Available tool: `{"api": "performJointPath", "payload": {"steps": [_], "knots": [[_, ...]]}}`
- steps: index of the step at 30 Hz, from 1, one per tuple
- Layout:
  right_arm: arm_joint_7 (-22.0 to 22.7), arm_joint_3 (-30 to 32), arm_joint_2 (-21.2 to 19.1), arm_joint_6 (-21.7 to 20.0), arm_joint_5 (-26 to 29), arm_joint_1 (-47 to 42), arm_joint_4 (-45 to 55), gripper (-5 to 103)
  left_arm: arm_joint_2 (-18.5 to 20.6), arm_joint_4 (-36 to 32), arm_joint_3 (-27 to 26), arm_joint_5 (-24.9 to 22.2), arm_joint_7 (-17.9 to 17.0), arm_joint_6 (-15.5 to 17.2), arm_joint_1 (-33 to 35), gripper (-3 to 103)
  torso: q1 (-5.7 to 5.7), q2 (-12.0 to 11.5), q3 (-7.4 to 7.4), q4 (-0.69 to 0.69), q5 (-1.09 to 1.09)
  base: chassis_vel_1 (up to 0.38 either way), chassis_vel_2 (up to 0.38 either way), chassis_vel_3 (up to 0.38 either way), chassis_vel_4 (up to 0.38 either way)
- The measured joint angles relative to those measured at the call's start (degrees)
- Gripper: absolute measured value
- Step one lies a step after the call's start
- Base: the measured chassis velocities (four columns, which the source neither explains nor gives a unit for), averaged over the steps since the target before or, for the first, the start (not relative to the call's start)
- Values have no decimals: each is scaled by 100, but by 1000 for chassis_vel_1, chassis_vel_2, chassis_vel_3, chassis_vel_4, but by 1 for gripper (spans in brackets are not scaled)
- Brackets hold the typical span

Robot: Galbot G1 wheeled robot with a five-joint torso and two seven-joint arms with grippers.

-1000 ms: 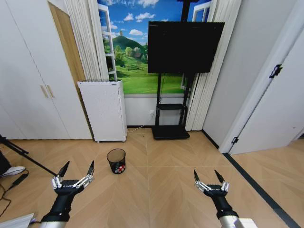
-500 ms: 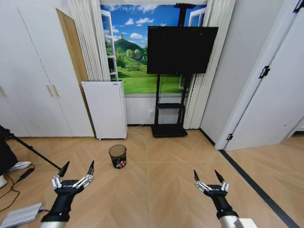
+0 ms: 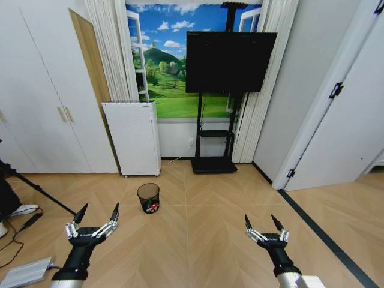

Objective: Pick up the trash bin and place the garbage on the floor into it.

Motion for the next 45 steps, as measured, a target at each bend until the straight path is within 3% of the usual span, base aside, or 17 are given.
{"api": "performJointPath", "payload": {"steps": [45], "knots": [[0,0,0,0,0,0,0,100,0,0,0,0,0,0,0,100,0,0,0,0,0,0,0,0,0]]}}
